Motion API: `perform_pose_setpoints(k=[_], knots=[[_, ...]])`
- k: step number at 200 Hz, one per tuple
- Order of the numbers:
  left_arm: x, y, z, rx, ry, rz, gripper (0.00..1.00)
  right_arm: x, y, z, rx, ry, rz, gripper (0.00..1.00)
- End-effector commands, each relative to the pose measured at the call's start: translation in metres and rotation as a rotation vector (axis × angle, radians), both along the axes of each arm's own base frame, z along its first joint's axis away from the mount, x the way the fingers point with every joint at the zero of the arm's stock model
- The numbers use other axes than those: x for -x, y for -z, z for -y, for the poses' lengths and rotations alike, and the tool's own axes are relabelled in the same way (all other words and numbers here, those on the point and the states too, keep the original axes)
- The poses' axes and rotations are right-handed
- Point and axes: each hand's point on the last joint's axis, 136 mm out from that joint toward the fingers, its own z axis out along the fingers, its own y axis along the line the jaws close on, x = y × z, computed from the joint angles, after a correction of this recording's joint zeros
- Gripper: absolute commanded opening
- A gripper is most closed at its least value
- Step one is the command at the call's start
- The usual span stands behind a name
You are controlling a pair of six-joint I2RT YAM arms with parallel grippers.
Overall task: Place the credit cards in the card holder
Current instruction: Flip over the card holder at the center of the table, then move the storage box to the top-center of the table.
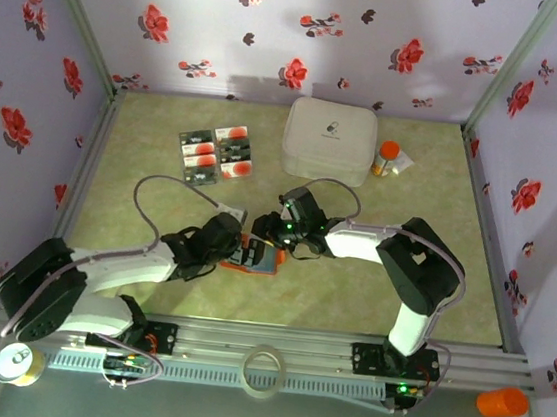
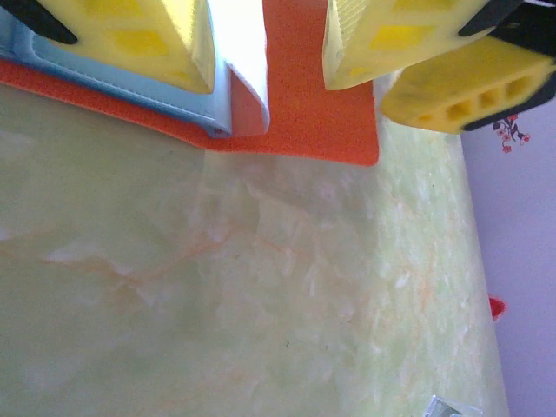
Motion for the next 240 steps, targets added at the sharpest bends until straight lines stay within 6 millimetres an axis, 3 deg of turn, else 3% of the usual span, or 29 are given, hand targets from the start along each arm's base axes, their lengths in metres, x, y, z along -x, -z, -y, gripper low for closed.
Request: perform_pose_setpoints(k=[1, 55, 128, 197, 240], knots=[[-0.010, -0.024, -0.012, 0.037, -0.073, 0.036, 1.00, 0.004, -0.013, -0.005, -0.057, 0.000, -0.007, 0.39], [-0.021, -0.041, -0.051, 0.126, -0.219, 0.050, 1.00, 0.010, -0.030, -0.017, -0.088, -0.004, 0.006, 0.55], [-0.024, -0.041, -0.091, 0.155, -0.334, 0.035, 1.00, 0.015, -0.029, -0.052, -0.134, -0.017, -0.030, 0.56], [-0.021, -0.037, -0.101, 0.154, -0.348, 0.011, 1.00, 0.013, 0.002, -0.056, -0.123, 0.019, -0.074, 0.57], [-0.015, -0.025, -0.099, 0.138, -0.325, -0.028, 1.00, 0.015, 0.002, -0.051, -0.135, 0.035, -0.069, 0.56]])
